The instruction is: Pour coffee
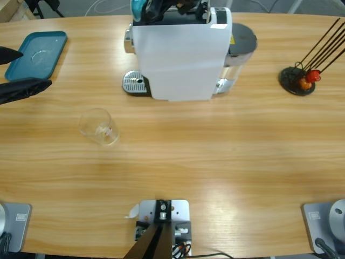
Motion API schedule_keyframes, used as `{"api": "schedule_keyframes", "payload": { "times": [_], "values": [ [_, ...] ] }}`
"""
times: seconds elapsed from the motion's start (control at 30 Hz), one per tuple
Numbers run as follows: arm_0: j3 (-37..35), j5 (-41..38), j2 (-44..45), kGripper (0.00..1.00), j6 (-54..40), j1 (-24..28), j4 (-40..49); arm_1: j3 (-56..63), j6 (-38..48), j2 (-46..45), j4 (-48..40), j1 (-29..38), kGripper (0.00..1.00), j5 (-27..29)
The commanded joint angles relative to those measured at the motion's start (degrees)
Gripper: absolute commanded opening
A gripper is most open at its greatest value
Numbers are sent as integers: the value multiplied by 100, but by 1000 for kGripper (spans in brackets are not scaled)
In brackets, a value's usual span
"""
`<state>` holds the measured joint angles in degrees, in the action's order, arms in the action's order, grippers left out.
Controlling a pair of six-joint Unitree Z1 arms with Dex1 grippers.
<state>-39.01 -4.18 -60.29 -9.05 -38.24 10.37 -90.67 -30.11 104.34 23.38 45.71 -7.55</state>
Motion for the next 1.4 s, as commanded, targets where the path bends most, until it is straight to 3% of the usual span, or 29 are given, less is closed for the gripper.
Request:
{"api": "schedule_keyframes", "payload": {
  "times": [0.03, 0.6, 0.93, 1.0, 1.07, 1.13, 1.17, 1.4],
  "values": [
    [120, -71, -9, 1000, -9, 45, 44, -36, -85, 291, -79, -233, 0, 58],
    [166, -81, -115, 1000, 0, 45, -70, 20, -66, 379, -79, -296, 0, -226],
    [192, -83, -73, 1000, 9, 45, -70, 62, 7, 417, -65, -273, 5, -71],
    [189, -81, -85, 1000, 9, 45, -70, 25, 126, 402, -70, -273, 373, 84],
    [187, -83, -89, 1000, 9, 45, -79, -1, 163, 361, -62, -273, 600, 114],
    [196, -78, -85, 1000, 9, 45, -79, 23, 158, 305, -53, -273, 960, 221],
    [201, -74, -76, 1000, 9, 45, -79, 55, 154, 275, -53, -273, 997, 275],
    [231, -74, -32, 1000, 9, 45, -79, 129, 163, 75, -79, -171, 991, 283]
  ]
}}
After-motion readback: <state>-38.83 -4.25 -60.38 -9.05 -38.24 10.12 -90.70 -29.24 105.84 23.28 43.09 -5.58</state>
